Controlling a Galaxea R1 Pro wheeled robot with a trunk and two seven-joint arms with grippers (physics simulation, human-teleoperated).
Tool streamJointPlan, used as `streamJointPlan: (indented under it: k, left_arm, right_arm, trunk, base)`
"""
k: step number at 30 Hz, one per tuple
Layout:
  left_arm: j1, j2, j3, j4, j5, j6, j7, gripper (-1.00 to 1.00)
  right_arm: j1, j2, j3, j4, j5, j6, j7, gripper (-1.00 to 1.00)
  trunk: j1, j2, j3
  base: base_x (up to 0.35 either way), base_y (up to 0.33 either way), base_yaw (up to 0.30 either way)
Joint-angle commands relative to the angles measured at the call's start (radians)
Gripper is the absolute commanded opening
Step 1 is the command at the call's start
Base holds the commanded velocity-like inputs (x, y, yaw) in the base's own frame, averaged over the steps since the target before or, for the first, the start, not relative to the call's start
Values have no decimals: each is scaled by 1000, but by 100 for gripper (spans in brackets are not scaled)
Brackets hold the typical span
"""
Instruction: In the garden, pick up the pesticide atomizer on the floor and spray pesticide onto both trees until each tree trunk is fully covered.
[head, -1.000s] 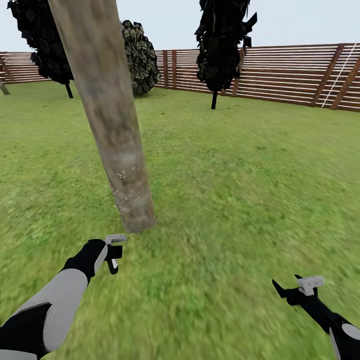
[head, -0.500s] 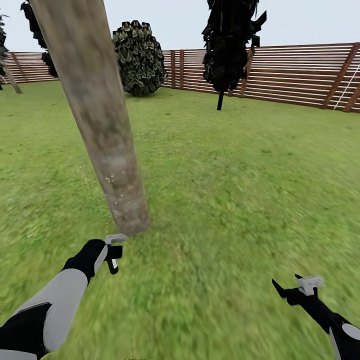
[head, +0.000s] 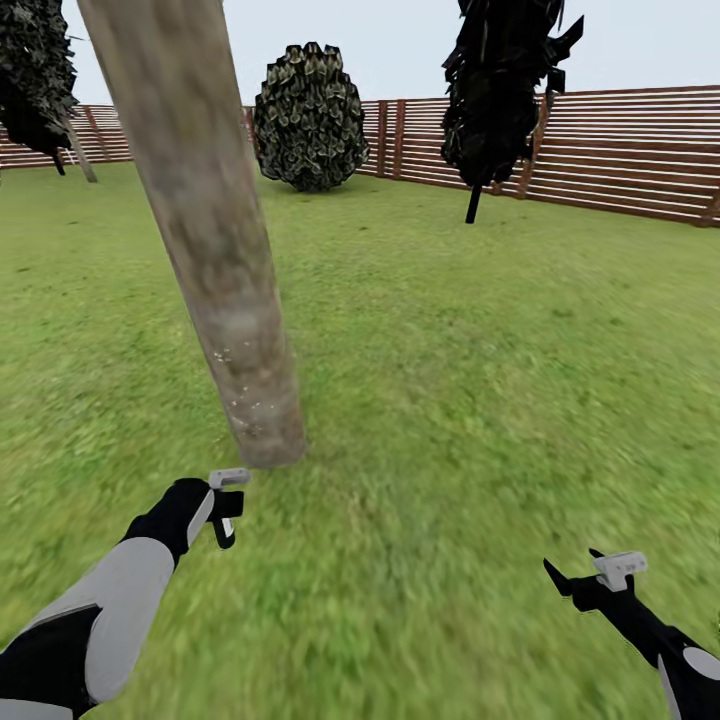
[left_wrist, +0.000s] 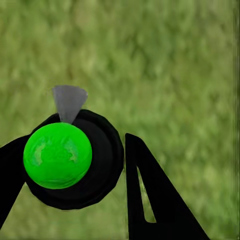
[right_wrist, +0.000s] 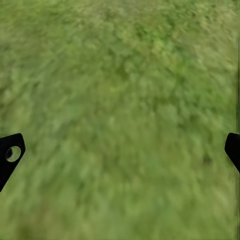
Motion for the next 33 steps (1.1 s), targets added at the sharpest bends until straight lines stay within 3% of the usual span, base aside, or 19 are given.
streamJointPlan:
  k: [1,19,28,33]
  left_arm:
    - [0,0,0,0,0,0,0,-100]
    - [0,0,0,1,1,1,0,-100]
    - [0,0,0,0,0,1,0,-100]
    - [0,0,0,0,1,1,0,-100]
  right_arm:
    - [0,0,0,0,0,0,0,100]
    - [0,2,0,2,0,0,0,100]
    - [0,3,1,2,0,-1,1,100]
    - [0,3,1,3,1,-2,0,100]
  trunk:
    - [0,0,0]
    - [0,0,0]
    - [0,0,0]
    - [0,0,0]
  base:
    - [206,-275,15]
    - [212,-272,241]
    - [103,-309,29]
    - [23,-316,222]
